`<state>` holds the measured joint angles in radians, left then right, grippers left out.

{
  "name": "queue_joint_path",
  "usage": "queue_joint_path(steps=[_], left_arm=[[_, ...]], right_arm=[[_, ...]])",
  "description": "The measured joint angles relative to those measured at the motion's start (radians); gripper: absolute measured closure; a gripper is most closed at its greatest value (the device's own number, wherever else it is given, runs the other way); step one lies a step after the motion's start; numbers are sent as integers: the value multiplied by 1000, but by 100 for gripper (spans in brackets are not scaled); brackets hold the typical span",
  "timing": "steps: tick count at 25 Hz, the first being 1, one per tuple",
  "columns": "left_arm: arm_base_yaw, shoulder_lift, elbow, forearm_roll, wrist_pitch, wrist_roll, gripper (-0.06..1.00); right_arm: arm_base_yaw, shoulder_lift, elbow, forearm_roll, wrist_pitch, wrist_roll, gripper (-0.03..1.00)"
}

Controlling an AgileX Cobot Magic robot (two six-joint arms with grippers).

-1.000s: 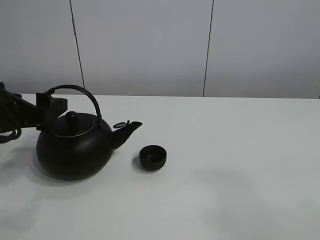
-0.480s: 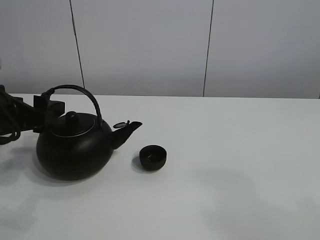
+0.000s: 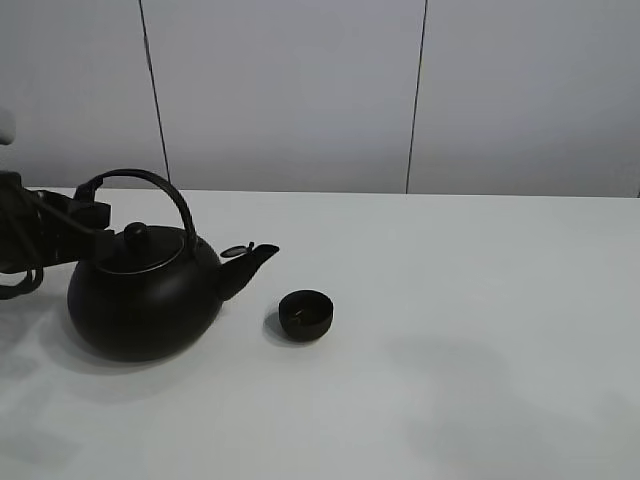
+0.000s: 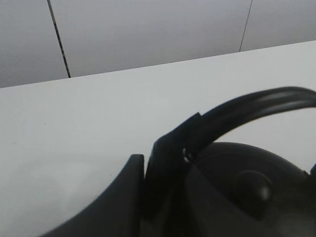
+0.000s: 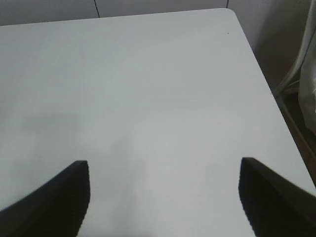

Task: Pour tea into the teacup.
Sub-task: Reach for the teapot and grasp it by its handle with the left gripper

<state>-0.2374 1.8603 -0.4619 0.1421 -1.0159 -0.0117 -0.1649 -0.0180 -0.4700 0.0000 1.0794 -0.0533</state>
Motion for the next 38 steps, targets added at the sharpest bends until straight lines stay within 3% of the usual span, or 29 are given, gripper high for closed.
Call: queue_joint_path(steps=[32,38], left_arm=[[3,9,0,40,-34,24,82],[3,-49,-42,66,116,25,82]], right_arm=[[0,0,0,0,1,0,40],[0,0,0,0,1,0,40]])
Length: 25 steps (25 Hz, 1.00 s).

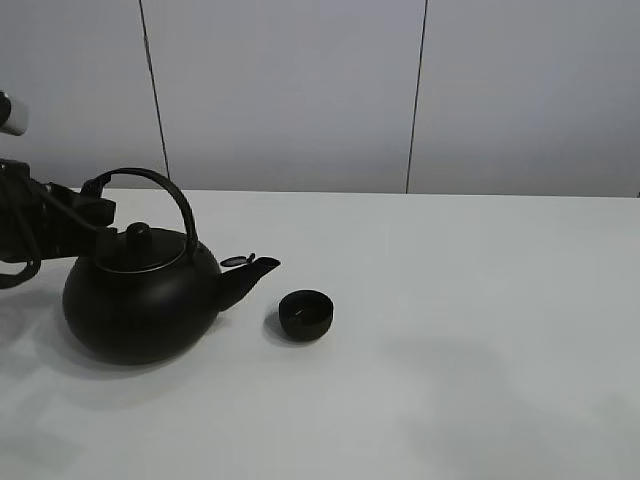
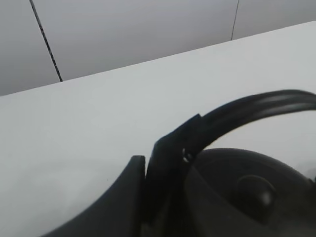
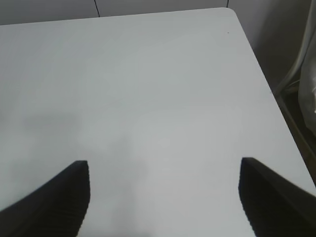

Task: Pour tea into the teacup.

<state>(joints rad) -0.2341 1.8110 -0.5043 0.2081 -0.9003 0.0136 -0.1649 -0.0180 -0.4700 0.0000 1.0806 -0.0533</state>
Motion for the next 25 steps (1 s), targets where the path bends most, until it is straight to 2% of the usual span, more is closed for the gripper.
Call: queue_joint_path(steps=[5,15,19,25], left_arm=[[0,-13,-53,36,86,0,82],[0,-47,-92,45,97,-1,82],[0,-47,-111,78,107,-1,82],[-26,-48,-172,95,192,-2,82]], right_arm=[[0,0,0,0,0,0,40],[0,0,0,0,-2,0,40],[0,0,0,0,-2,0,40],[0,0,0,0,-2,0,40]])
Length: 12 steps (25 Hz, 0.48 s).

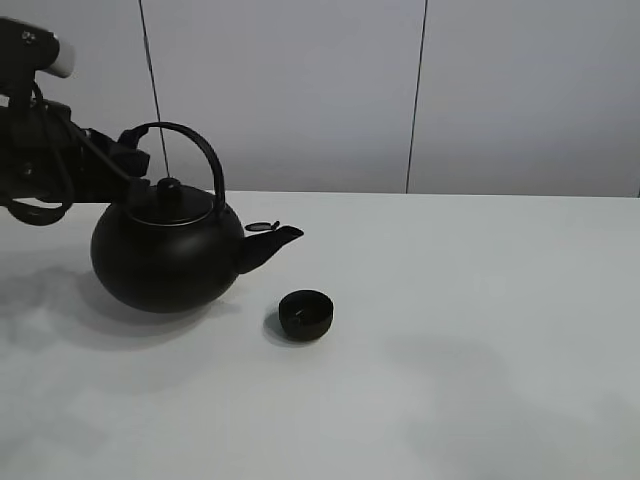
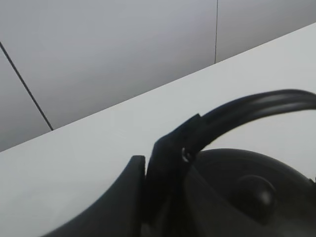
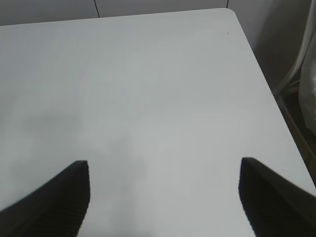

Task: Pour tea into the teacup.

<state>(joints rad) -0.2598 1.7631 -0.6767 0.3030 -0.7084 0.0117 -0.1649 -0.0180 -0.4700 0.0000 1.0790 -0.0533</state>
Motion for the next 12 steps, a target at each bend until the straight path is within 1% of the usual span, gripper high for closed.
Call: queue_joint_path(steps=[9,12], left_arm=[[-5,0,-14,5,23,2,82],[-5,0,-14,5,23,26,82]], right_arm=[[0,0,0,0,0,0,40],[0,0,0,0,0,0,40]])
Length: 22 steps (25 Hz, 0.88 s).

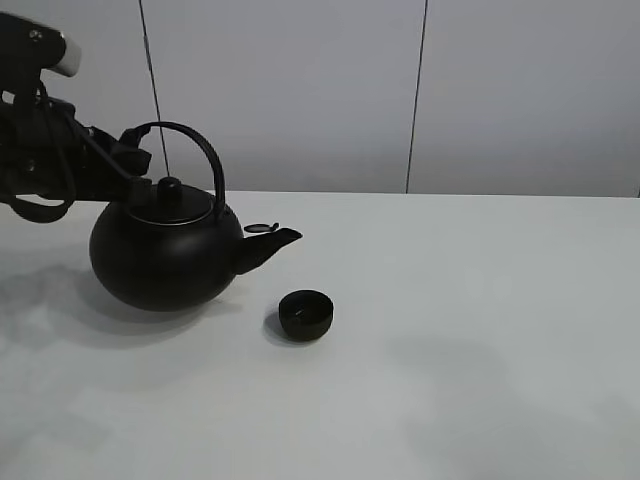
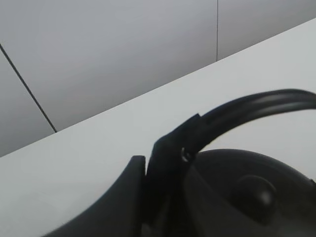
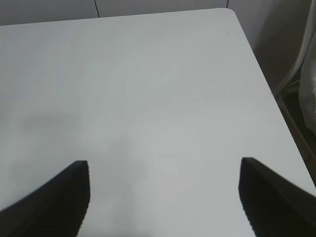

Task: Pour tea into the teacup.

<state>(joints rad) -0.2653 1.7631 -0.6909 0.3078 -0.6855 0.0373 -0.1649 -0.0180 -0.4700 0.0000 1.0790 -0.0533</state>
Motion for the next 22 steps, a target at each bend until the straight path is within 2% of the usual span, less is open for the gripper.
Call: queue_joint_path(steps=[22], left_arm=[[0,0,-2,0,13,93,82]], right_arm=[[0,0,0,0,1,0,40]])
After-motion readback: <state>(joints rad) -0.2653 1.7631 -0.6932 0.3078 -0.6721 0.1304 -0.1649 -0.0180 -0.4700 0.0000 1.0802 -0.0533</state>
